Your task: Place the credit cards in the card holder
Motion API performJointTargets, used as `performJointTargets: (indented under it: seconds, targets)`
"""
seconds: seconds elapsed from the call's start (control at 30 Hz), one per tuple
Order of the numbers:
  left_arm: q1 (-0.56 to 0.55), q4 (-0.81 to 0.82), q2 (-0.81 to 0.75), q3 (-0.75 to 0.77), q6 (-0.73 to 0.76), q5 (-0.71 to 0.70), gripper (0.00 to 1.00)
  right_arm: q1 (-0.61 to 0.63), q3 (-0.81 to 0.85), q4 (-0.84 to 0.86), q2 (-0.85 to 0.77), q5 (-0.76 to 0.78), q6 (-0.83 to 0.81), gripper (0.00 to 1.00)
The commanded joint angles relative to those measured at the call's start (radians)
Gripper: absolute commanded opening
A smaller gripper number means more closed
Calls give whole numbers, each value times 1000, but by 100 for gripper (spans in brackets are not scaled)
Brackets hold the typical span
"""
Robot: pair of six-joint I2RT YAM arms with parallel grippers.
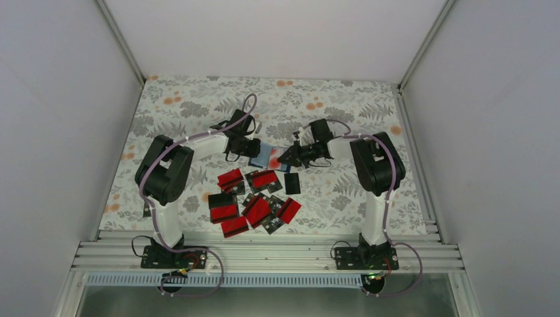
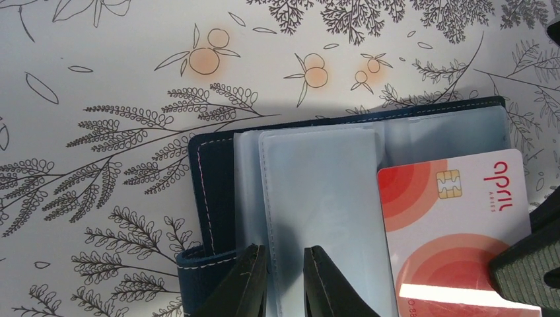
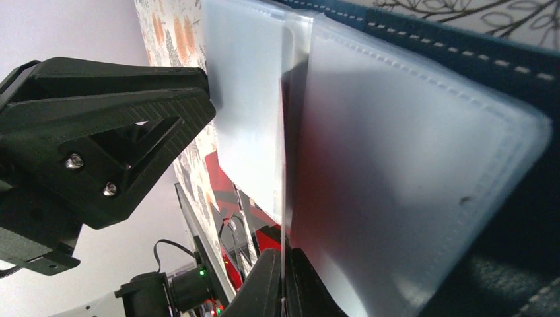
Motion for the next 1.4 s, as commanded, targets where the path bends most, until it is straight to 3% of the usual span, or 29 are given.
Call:
performJointTargets:
  seconds: [0.0,0.6,1.37]
  targets:
    - [-4,-10,32,4,10,-22,15,5,10,-9,-7,-38,17,4]
    - [-3,-18,36,-1,12,-36,15,-4,26,-19,42,-67,13,4]
    - [-5,-23,38,-1,12,-52,11,-9,-31,-80,-28,-56,-36,4]
